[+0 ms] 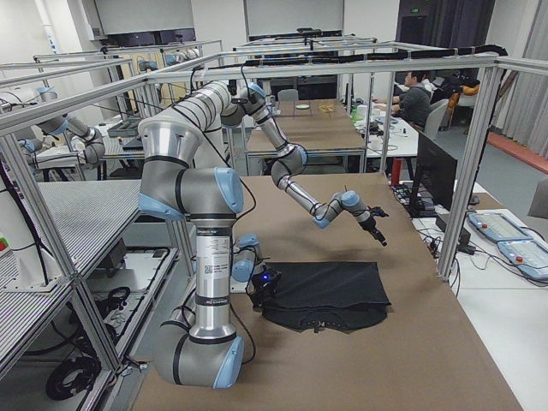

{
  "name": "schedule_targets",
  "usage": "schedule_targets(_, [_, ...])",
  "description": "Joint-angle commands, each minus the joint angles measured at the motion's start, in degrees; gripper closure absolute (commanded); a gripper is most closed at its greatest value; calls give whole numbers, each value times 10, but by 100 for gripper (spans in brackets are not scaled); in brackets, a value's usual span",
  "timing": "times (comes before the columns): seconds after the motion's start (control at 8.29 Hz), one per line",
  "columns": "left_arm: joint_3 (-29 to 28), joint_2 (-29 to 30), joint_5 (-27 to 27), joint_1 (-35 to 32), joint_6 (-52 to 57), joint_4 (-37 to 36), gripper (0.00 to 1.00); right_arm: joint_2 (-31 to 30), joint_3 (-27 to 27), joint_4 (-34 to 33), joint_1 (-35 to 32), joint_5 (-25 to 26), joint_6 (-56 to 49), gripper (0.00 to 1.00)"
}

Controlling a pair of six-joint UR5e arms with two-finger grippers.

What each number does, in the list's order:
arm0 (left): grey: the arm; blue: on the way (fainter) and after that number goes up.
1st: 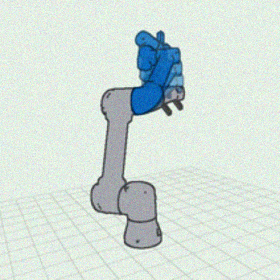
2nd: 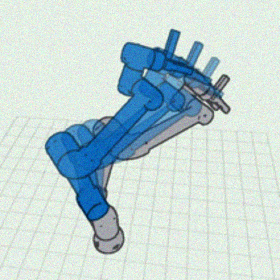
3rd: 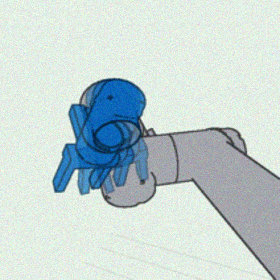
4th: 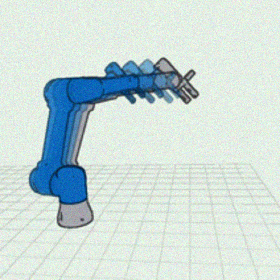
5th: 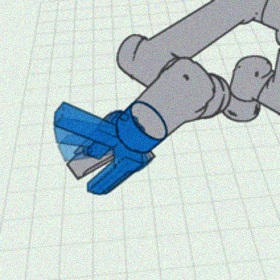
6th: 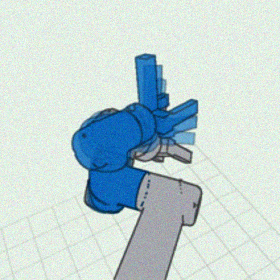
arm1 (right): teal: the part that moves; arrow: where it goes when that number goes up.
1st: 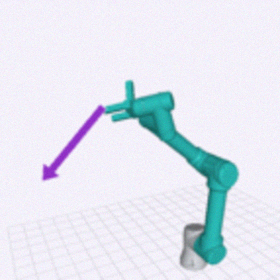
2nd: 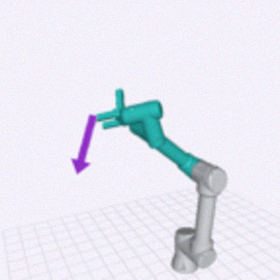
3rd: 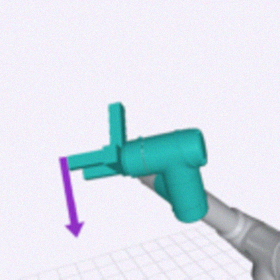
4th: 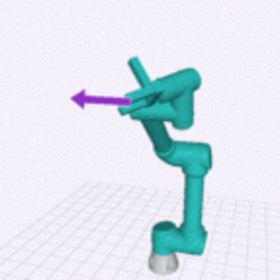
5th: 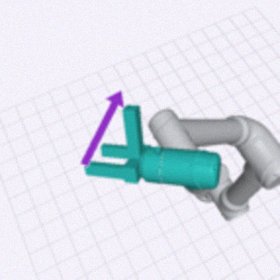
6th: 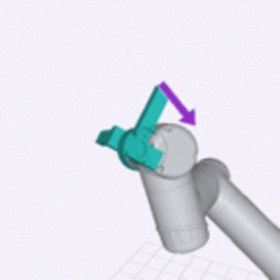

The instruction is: Fold clothes

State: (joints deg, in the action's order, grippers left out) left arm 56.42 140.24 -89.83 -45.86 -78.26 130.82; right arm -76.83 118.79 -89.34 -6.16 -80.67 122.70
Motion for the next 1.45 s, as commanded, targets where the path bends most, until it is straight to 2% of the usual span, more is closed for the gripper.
schedule_targets(0.0, [0,-1,0,0,-1,0,6,-2,-1,-2,11,3,0,25])
schedule_targets(0.24, [1,0,2,1,-1,0,6,-8,-3,-4,12,3,-1,28])
schedule_targets(0.36, [1,1,3,1,-1,0,6,-10,-5,-4,12,3,-2,41])
schedule_targets(0.48, [1,2,3,1,-1,-1,6,-10,-3,-4,12,3,-2,67])
schedule_targets(0.6, [1,1,3,1,-1,-1,6,-9,-3,-3,12,2,-2,100])
schedule_targets(0.96, [2,2,3,0,-4,-1,6,-9,18,-4,6,-1,-2,100])
schedule_targets(1.21, [75,-28,-3,18,-99,-2,6,-12,42,-9,3,-5,-15,100])
schedule_targets(1.33, [145,-61,-1,58,-138,-16,6,-10,48,-24,3,-5,-17,100])
